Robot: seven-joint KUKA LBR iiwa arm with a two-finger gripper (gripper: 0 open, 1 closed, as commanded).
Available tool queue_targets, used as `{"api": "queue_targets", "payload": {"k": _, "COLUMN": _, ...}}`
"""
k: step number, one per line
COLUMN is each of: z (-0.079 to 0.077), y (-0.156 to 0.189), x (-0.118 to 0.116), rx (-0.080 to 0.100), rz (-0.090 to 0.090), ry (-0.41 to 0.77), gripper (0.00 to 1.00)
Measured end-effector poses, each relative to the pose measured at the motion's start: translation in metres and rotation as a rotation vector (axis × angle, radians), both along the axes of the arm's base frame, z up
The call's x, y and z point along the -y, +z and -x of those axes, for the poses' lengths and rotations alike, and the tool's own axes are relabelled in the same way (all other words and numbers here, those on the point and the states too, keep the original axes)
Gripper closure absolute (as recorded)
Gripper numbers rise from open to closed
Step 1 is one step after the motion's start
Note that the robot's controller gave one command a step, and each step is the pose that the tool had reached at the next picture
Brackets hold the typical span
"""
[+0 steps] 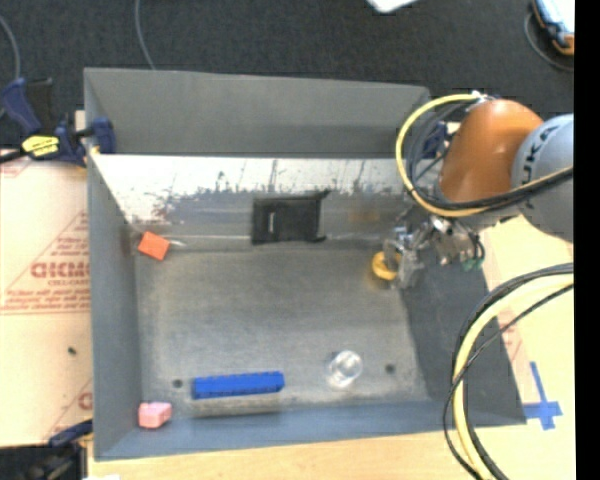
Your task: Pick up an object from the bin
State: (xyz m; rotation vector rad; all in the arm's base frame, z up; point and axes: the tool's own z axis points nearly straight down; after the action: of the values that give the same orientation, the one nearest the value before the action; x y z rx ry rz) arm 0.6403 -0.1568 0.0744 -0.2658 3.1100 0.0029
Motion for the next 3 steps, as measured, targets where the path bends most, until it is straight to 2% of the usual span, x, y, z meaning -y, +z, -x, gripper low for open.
{"api": "queue_targets", "payload": {"k": 3, "z": 0.0001, "y": -0.0002, "x": 0.0001, "rx": 0.000, "rz": 0.001, "ry": 0.002, "gripper": 1.00}}
